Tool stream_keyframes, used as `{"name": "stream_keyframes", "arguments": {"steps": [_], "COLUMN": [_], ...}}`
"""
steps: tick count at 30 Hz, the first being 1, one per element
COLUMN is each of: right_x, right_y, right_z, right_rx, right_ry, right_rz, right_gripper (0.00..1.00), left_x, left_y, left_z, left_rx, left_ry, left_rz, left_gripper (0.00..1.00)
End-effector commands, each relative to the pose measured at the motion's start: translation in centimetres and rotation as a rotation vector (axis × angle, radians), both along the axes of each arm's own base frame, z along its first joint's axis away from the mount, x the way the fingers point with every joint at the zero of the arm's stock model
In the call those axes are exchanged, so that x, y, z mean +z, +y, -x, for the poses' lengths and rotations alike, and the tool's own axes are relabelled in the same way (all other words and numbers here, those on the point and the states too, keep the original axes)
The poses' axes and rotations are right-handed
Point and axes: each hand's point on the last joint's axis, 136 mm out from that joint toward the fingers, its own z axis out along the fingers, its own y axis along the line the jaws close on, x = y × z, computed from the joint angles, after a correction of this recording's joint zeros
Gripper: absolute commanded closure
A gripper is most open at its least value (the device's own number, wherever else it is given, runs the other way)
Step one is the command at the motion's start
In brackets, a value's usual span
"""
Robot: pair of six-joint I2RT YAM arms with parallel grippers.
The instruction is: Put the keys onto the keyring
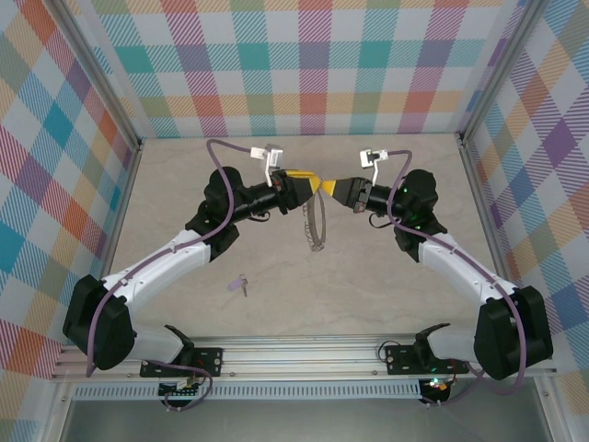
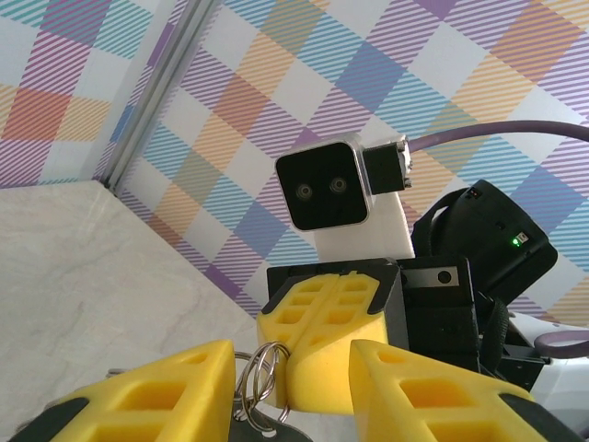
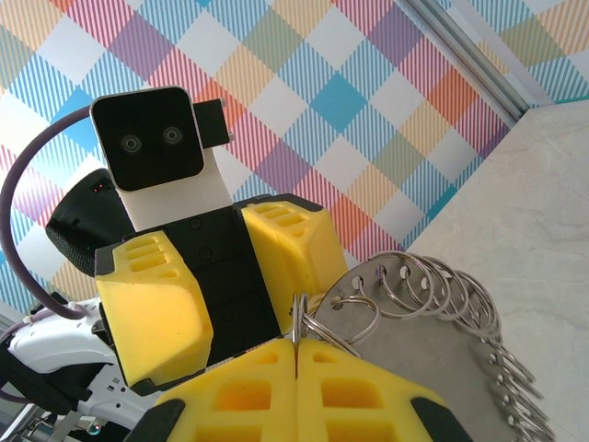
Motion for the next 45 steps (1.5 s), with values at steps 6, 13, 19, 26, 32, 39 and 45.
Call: {"name": "stream_keyframes", "arguments": {"steps": [6,13,19,26,32,39,45], "right_x": [1.5,1.3,1.2,1.2,1.0,0.9,1.0], "right_y": [0.0,-0.1,-0.1,-0.1,-0.1,-0.1,-0.1], "right_z": [1.3,1.4,1.4,1.3,1.3,1.2,1.1], "right_rx": [0.019,0.016,0.015,0.015,0.013,0.010,0.009], "right_ry": [-0.075,-0.074,-0.075,-0.075,-0.074,-0.070,-0.070], "right_rz": [-0.011,-0.005,-0.005,-0.004,-0.001,0.000,0.001], "right_gripper": [1.00,1.00,1.00,1.00,1.00,1.00,1.00], "left_x": [0.2,-0.8,-0.8,-0.4,-0.3,0.1,0.7], "left_y": [-0.1,0.1,-0.3,-1.3,-1.3,-0.9,-1.0], "left_z": [0.2,-0.1,0.1,1.0,1.1,0.9,0.9], "left_rx": [0.011,0.036,0.007,-0.081,-0.084,-0.049,-0.059], "left_ry": [-0.030,-0.021,-0.018,-0.018,-0.020,-0.028,-0.034], "left_rz": [-0.006,-0.031,-0.026,-0.006,0.000,0.009,0.026], "left_gripper": [0.62,0.62,0.64,0.70,0.83,0.99,0.88]}}
